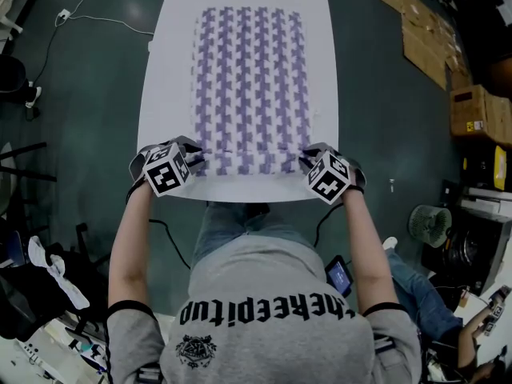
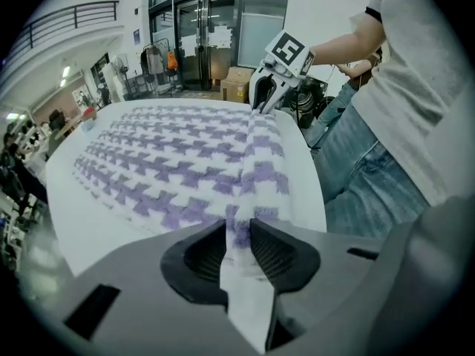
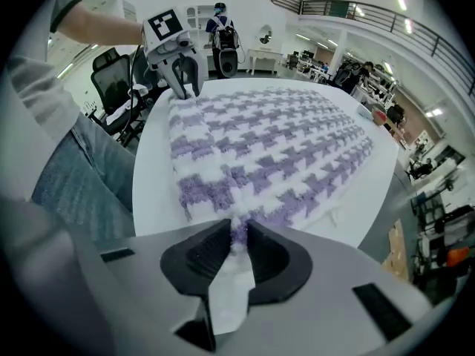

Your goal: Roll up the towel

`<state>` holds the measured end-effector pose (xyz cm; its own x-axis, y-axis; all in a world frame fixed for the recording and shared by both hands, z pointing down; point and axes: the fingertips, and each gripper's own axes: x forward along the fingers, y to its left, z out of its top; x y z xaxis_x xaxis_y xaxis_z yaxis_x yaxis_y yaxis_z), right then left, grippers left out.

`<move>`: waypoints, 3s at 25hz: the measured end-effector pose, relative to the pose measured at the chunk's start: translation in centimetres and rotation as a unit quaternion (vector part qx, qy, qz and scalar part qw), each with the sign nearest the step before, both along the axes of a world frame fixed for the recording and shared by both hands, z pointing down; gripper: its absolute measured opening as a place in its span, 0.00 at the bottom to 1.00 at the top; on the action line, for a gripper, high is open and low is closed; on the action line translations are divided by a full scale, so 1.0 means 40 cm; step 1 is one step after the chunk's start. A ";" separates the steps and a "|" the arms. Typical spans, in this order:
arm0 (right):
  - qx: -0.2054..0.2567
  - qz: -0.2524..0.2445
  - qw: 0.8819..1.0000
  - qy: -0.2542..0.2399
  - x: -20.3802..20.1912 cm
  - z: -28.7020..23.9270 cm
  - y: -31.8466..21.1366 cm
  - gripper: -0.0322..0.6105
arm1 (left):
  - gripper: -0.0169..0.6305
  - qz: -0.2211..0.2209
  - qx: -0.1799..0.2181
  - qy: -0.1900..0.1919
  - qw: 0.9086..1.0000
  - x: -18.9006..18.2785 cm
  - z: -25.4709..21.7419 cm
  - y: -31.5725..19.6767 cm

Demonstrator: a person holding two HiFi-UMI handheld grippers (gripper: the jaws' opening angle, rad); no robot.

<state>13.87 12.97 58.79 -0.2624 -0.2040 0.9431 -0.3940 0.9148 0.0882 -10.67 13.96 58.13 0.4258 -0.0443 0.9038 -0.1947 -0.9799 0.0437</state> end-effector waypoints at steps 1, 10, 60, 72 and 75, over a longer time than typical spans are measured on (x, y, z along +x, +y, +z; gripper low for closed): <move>0.000 0.000 1.000 0.004 0.001 0.010 -0.007 0.16 | 0.16 0.000 0.018 0.003 1.000 0.001 -0.010 -0.013; -0.009 0.036 0.999 -0.012 0.044 0.031 -0.168 0.16 | 0.20 0.059 0.082 0.006 0.995 0.071 -0.054 -0.073; -0.037 0.017 0.996 -0.077 0.039 -0.034 -0.113 0.16 | 0.12 -0.024 -0.057 0.061 0.996 0.063 -0.020 -0.117; 0.014 0.019 1.000 -0.015 0.067 -0.044 -0.185 0.17 | 0.12 0.006 -0.015 0.013 1.000 0.100 -0.025 -0.188; 0.017 0.018 1.000 0.003 0.003 -0.019 -0.211 0.17 | 0.12 0.017 0.006 -0.001 1.000 0.039 -0.006 -0.222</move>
<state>13.98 4.55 58.03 -0.2493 -0.2456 0.9368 -0.4268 0.8962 0.1213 -9.10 5.07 57.90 0.4247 -0.0404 0.9044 -0.1616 -0.9864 0.0318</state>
